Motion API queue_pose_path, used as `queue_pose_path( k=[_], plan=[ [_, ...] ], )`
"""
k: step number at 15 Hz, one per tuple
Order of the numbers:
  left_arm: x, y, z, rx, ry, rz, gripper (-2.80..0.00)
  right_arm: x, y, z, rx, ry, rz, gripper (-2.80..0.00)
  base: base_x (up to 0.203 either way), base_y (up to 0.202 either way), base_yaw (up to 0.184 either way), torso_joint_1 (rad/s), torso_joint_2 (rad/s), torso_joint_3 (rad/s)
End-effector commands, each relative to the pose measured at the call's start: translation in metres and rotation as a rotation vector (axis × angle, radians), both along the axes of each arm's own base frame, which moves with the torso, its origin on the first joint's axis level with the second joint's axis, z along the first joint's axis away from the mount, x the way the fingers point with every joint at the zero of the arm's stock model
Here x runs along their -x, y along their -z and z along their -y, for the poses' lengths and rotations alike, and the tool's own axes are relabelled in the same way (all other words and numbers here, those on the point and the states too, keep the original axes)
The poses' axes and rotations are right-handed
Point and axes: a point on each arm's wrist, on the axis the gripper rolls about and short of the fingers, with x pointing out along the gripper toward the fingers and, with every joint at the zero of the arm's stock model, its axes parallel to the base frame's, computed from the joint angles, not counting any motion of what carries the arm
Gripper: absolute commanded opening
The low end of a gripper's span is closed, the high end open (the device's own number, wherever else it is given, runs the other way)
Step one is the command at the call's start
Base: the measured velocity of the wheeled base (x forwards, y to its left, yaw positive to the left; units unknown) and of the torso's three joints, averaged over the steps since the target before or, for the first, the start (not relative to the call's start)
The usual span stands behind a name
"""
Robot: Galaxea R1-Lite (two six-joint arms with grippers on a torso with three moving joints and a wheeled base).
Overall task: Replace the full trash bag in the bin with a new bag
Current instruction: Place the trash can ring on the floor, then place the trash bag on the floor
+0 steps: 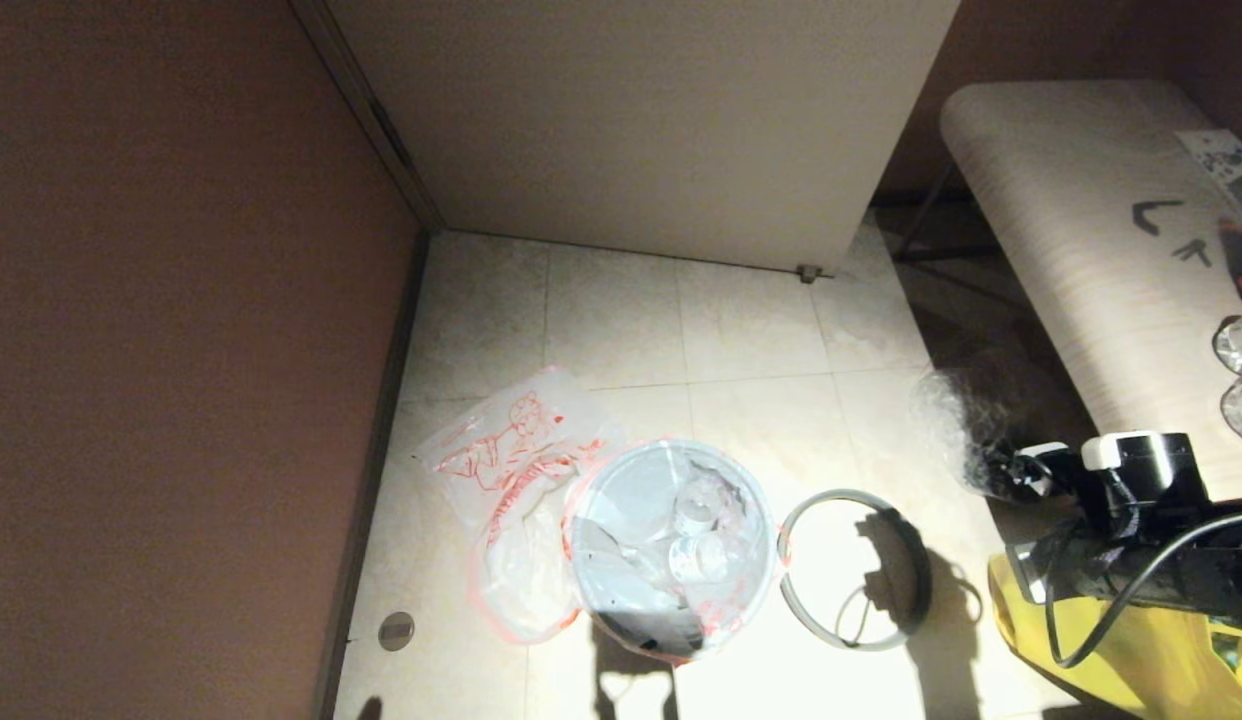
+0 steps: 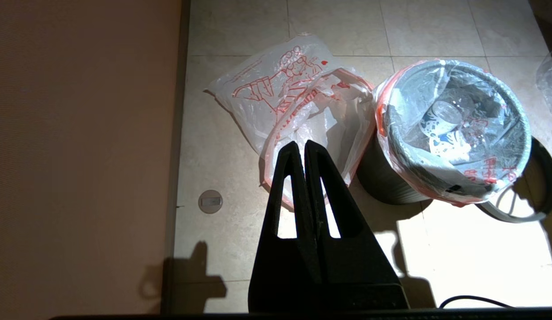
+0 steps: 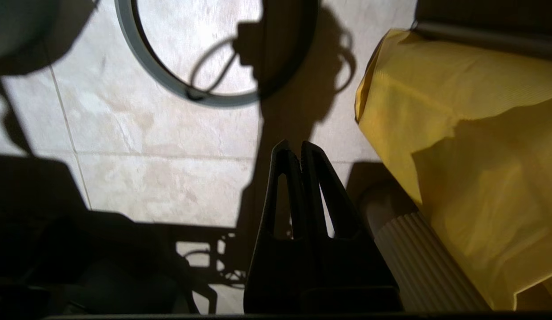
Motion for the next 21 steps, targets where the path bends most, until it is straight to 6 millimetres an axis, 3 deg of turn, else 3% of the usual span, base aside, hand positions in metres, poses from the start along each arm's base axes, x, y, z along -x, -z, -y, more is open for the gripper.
queue_pose_path(
  k=[1,4,11,17,21],
  plan=[
    [0.000,0.000,0.000,0.001,0.000,0.000,-2.80,-0.006,0.029,0.004,0.015,-0.006,-0.089,-2.80,0.000,0.000,0.000,0.000,0.00,0.000],
    [0.000,0.000,0.000,0.001,0.000,-0.002,-2.80,-0.023,0.072,0.001,0.043,-0.040,-0.101,-2.80,0.000,0.000,0.000,0.000,0.00,0.000],
    [0.000,0.000,0.000,0.001,0.000,-0.001,-2.80,-0.047,0.145,-0.003,0.055,-0.072,-0.031,-2.80,0.000,0.000,0.000,0.000,0.00,0.000],
    [0.000,0.000,0.000,0.001,0.000,-0.002,-2.80,-0.063,0.142,-0.007,0.032,-0.109,0.041,-2.80,0.000,0.000,0.000,0.000,0.00,0.000],
    [0.000,0.000,0.000,0.001,0.000,-0.001,-2.80,-0.059,0.120,-0.018,0.018,-0.127,0.084,-2.80,0.000,0.000,0.000,0.000,0.00,0.000]
  ],
)
